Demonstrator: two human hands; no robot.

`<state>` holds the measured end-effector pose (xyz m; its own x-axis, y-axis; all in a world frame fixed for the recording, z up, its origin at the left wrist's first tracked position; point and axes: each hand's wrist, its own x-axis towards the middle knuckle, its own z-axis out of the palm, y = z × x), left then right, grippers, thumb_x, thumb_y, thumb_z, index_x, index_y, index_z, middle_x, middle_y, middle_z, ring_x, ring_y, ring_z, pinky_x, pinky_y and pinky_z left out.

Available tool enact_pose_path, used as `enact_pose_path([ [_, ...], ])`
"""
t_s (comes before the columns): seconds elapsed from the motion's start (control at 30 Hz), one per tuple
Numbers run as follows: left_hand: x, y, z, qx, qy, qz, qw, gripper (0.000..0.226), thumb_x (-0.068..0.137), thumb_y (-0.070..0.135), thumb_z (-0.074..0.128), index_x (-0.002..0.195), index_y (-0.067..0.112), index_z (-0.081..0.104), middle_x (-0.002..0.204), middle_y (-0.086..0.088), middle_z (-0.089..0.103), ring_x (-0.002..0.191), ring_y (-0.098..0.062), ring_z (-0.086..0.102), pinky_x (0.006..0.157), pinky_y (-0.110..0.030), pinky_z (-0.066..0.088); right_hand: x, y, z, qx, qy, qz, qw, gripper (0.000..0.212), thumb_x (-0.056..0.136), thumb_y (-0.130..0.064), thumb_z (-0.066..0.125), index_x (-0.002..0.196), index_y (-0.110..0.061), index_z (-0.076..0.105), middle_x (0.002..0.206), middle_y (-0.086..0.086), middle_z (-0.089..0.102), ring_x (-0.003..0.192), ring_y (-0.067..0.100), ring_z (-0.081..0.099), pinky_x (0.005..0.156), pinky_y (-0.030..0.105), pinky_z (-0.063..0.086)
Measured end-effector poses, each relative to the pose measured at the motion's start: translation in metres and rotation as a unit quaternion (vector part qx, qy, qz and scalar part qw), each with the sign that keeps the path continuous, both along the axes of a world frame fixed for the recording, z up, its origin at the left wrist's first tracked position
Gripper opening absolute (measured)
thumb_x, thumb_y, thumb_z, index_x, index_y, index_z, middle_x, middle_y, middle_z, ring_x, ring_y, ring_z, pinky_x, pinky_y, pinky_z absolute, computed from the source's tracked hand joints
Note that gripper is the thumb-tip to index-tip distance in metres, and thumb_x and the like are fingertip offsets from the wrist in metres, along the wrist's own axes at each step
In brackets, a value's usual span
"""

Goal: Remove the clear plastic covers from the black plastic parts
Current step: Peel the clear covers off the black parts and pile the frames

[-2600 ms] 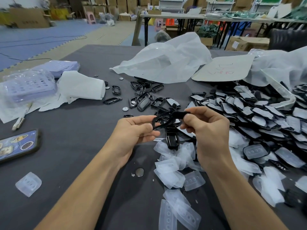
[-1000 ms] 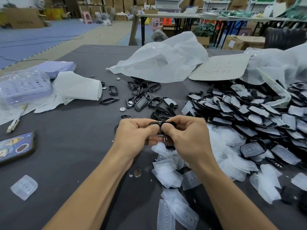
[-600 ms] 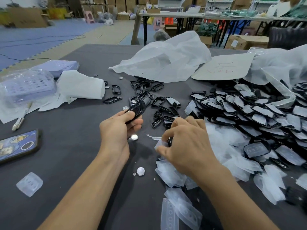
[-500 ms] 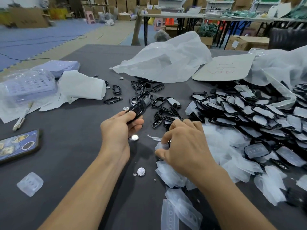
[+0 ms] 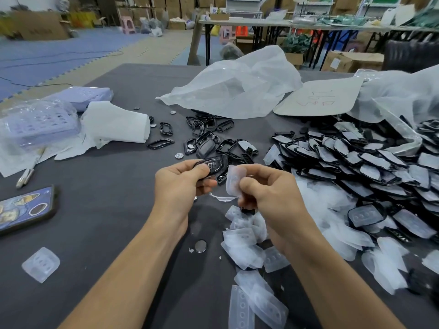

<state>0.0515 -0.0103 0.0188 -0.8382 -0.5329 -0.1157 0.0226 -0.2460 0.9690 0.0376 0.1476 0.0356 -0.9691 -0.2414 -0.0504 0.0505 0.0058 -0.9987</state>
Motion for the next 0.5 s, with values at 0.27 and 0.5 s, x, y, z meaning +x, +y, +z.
enact_pose_path([
  [0.27,0.0022,0.0047,0.0004,0.013,-0.011,-0.019,1.000,0.010,0.091,-0.005,0.066,0.090,0.003,0.072,0.062,-0.003,0.071,0.046,-0.013,0.063,0.047,-0.021,0.052,0.0004,0.0022,0.0049,-0.080,-0.052,0.005,0.995,0.021,0.090,0.012,0.060,0.084,-0.005,0.070,0.071,0.007,0.068,0.056,0.016,0.065,0.052,0.021,0.051],
  [0.5,-0.0002,0.0043,-0.0017,0.027,-0.018,-0.076,0.997,0.003,0.091,0.006,0.073,0.089,0.007,0.072,0.069,-0.001,0.070,0.047,-0.011,0.060,0.048,-0.020,0.049,-0.0030,0.0039,0.0058,-0.097,-0.072,0.007,0.993,0.022,0.083,0.012,0.064,0.077,-0.008,0.061,0.066,0.007,0.065,0.059,0.019,0.065,0.059,0.025,0.052],
])
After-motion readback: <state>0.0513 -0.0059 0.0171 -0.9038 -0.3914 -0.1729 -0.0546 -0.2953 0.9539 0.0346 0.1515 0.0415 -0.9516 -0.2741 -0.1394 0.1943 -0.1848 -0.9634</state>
